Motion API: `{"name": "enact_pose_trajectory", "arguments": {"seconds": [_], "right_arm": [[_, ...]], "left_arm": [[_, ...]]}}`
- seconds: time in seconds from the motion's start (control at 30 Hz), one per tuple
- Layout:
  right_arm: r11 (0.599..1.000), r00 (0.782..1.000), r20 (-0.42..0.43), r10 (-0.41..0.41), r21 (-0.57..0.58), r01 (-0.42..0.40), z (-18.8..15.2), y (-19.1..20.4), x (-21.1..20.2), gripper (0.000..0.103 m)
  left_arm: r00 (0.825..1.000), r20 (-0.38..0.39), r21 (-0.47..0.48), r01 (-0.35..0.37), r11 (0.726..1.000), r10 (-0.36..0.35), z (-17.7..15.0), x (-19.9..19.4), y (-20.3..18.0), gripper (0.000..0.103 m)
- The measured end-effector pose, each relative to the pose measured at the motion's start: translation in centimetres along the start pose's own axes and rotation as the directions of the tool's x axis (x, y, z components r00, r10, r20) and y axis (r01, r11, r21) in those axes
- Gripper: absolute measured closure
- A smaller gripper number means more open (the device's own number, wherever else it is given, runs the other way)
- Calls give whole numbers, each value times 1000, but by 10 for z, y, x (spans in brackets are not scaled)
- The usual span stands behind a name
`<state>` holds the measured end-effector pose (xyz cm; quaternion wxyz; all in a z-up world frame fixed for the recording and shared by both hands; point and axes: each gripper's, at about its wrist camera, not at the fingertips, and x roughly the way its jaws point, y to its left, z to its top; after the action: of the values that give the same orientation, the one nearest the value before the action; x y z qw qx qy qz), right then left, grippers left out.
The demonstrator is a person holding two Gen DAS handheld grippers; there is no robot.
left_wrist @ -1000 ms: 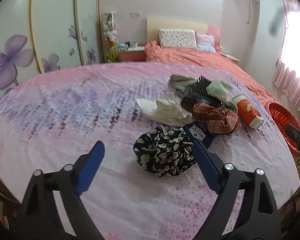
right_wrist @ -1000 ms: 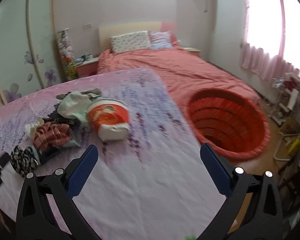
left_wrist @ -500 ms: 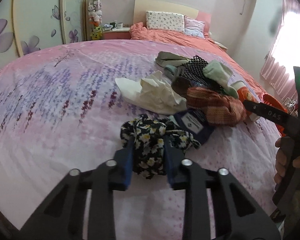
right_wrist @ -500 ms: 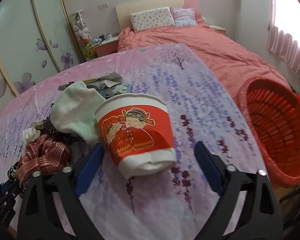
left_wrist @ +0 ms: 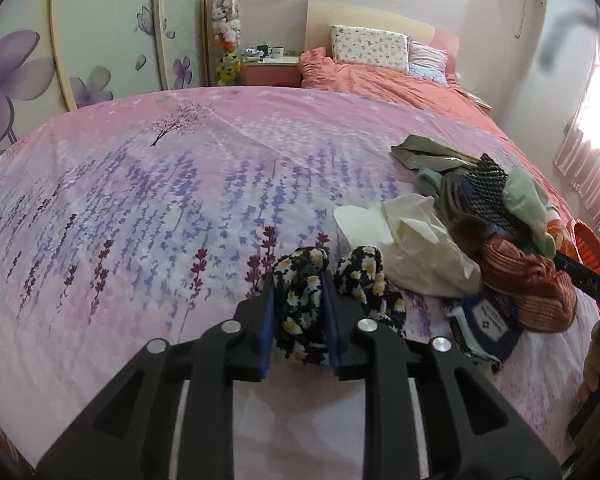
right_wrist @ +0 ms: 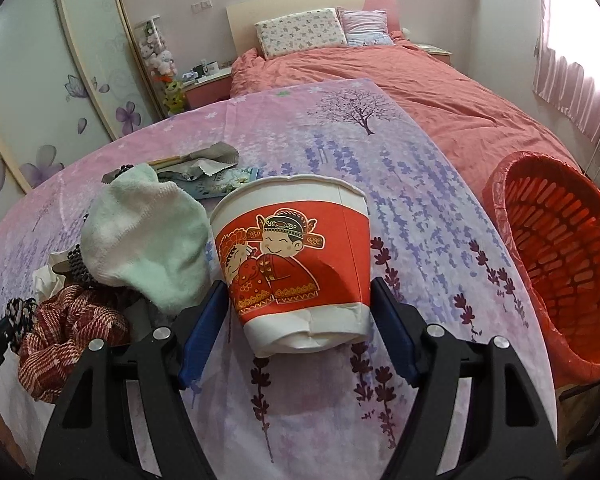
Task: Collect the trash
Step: 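Grasp the floral cloth with the left tool while the right tool grasps the red paper cup, then carry the floral cloth and red cup into the orange basket and release both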
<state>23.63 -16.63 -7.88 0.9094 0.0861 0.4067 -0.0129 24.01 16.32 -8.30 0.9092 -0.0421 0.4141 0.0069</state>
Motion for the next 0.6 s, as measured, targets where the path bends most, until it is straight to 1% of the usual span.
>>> {"name": "enact_pose_trajectory", "arguments": {"seconds": [0.03,0.1,0.2,0.43,0.6], "right_arm": [[1000,1000,0,2,-3,-2,0,0,0,32],[1000,1000,6,3,-9,-3,-1,1,-2,32],[1000,1000,20,9,-14,-9,-1,1,-8,33],[1000,997,76,4,-16,-3,2,-6,-32,33],[1000,992,124,-1,-10,2,4,-15,-52,33]], "left_arm": [[1000,-1,-2,7,1000,-7,2,1,1,82],[1000,-1,-4,19,1000,-19,4,1,1,90],[1000,8,-2,23,1000,-23,7,-2,0,93],[999,49,-8,17,1000,-16,14,-22,-2,95],[995,100,-5,17,1000,-16,23,-49,-6,95]]}}
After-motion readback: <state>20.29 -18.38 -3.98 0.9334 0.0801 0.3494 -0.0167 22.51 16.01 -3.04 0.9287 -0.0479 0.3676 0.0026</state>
